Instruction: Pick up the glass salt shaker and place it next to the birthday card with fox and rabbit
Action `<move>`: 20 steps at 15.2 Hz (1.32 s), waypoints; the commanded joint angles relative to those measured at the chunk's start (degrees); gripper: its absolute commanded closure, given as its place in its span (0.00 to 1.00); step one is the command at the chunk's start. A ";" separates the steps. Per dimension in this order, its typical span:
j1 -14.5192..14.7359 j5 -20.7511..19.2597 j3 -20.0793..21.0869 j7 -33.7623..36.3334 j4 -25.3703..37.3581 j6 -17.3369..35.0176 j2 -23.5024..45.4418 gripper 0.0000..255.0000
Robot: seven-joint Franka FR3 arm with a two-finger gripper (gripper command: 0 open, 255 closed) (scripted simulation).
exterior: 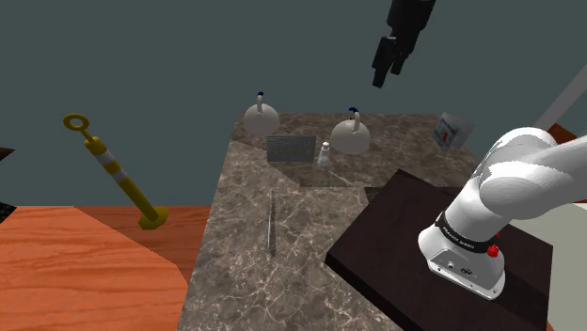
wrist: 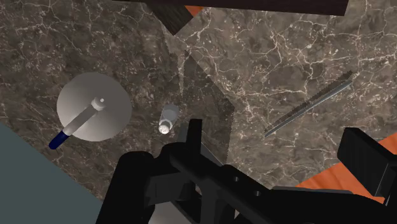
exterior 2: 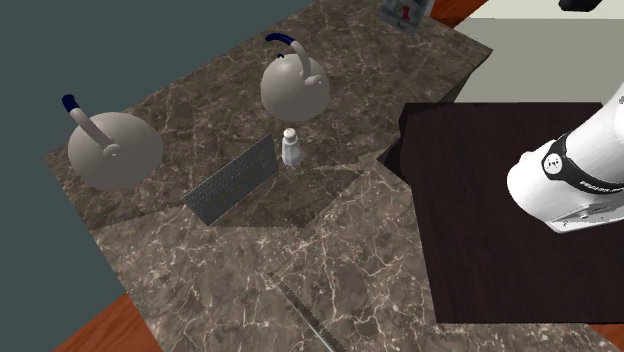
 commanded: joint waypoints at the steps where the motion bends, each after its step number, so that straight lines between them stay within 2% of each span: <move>1: 0.00 0.00 0.00 0.00 0.00 0.00 0.00 0.00; 11: -2.05 -1.52 -5.68 -5.81 -7.13 18.79 12.39 0.00; 20: -2.96 -0.26 -10.55 -12.03 -6.55 34.85 29.96 0.00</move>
